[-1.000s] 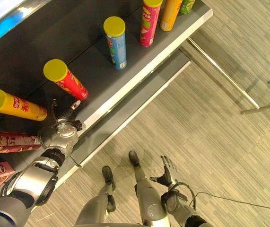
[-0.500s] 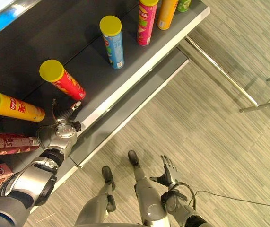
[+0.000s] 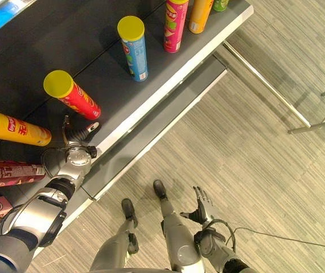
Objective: Put the goods on the table back onto the shelves and tidy them up.
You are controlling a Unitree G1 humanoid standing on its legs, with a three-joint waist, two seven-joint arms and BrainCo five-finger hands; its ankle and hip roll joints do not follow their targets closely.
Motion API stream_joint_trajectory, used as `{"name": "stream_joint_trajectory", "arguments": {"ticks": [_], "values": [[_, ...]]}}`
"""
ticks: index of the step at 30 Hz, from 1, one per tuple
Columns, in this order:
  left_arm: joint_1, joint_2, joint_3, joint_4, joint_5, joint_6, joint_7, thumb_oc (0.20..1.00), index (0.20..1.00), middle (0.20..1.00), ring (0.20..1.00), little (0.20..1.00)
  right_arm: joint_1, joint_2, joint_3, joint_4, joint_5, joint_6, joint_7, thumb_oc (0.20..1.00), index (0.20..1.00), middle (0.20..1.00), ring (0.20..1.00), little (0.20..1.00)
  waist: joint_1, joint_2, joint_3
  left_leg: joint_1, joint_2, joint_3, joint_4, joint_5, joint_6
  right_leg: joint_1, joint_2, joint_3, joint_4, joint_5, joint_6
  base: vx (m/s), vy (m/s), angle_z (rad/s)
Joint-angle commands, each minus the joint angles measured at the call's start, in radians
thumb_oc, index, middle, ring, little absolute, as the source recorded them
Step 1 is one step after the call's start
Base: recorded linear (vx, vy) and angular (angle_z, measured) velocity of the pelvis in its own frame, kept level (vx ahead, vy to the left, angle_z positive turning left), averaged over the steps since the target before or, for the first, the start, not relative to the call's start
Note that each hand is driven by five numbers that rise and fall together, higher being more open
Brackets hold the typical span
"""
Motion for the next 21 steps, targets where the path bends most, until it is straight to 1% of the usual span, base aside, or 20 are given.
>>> {"name": "stream_joint_trajectory", "arguments": {"ticks": [1,12,18,21], "values": [[-0.055,-0.040,-0.031,0.007,0.071,-0.024,-0.018,1.000,1.000,1.000,1.000,1.000,0.067,0.022,0.037,-0.025,0.010,-0.038,-0.019,1.000,1.000,1.000,1.000,1.000,-0.022,0.029,-0.028,0.056,0.006,-0.048,0.001,-0.098,-0.033,0.030,-0.015,-0.024,0.007,-0.060,0.093,0.00,0.000,0.00],[-0.045,-0.064,-0.077,-0.015,0.131,-0.020,-0.029,1.000,1.000,1.000,1.000,1.000,0.069,0.021,0.032,-0.023,0.012,-0.042,-0.018,1.000,1.000,1.000,1.000,1.000,-0.023,0.038,-0.030,0.051,0.004,-0.052,0.001,-0.098,-0.030,0.024,-0.020,-0.023,0.007,-0.061,0.088,0.00,0.000,0.00],[-0.060,-0.060,-0.090,-0.012,0.150,-0.017,-0.030,1.000,1.000,1.000,1.000,1.000,0.066,0.019,0.032,-0.023,0.012,-0.047,-0.020,1.000,1.000,1.000,1.000,1.000,-0.023,0.038,-0.030,0.045,0.005,-0.052,0.001,-0.096,-0.030,0.019,-0.020,-0.023,0.008,-0.060,0.089,0.00,0.000,0.00],[-0.080,-0.054,-0.097,-0.015,0.155,-0.014,-0.025,1.000,1.000,1.000,1.000,1.000,0.059,0.022,0.036,-0.023,0.009,-0.046,-0.020,1.000,1.000,1.000,1.000,1.000,-0.022,0.032,-0.031,0.045,0.008,-0.042,0.001,-0.098,-0.033,0.017,-0.017,-0.019,0.008,-0.058,0.094,0.00,0.000,0.00]]}}
